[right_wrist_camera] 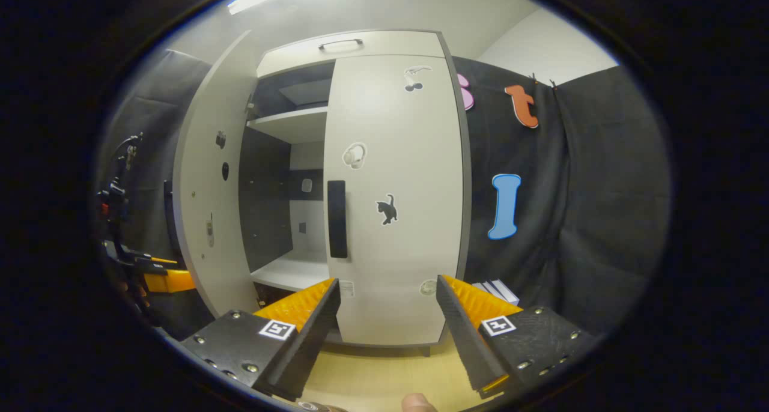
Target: Grasp the bottle in the cabinet with the left hand and place it on the coaster, then close the right door with the right hand and the left door with the left hand.
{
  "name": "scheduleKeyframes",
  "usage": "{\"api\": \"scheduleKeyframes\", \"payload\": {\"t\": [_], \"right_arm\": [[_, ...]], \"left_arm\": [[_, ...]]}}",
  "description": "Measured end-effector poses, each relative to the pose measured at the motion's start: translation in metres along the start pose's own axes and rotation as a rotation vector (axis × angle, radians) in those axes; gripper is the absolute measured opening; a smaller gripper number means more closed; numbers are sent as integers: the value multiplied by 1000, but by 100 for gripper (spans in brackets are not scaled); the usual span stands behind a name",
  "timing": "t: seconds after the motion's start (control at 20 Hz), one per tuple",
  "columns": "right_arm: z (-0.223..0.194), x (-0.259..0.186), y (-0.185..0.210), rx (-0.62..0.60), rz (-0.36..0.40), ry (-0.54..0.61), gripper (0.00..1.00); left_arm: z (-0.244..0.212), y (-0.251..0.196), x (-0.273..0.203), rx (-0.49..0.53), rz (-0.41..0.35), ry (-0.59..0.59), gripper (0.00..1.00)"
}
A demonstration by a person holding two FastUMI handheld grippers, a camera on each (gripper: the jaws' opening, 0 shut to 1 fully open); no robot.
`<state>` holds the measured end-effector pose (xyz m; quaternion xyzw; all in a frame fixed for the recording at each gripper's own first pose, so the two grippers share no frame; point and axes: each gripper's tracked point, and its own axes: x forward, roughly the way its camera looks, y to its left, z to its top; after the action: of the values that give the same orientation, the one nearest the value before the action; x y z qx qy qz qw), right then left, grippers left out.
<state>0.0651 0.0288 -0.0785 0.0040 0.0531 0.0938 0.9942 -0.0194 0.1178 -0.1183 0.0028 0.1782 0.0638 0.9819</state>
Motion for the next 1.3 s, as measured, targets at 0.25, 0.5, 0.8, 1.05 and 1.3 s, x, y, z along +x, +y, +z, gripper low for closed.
{"api": "scheduleKeyframes", "payload": {"t": [0.25, 0.5, 0.8, 1.05, 1.3], "right_arm": [[-1, 2, -6, 5, -9, -3, 97], [4, 5, -15, 22, -23, -16, 97], [4, 10, -25, 34, -39, -18, 97], [4, 14, -32, 36, -41, -18, 97], [7, 16, -40, 41, -45, -25, 97]], "left_arm": [[3, -17, 14, 5, -44, -17, 86], [8, -40, 38, 6, -92, -32, 90], [19, -57, 71, 47, -100, -62, 90], [20, -76, 91, 60, -131, -53, 89], [23, -94, 100, 64, -144, -52, 89]]}}
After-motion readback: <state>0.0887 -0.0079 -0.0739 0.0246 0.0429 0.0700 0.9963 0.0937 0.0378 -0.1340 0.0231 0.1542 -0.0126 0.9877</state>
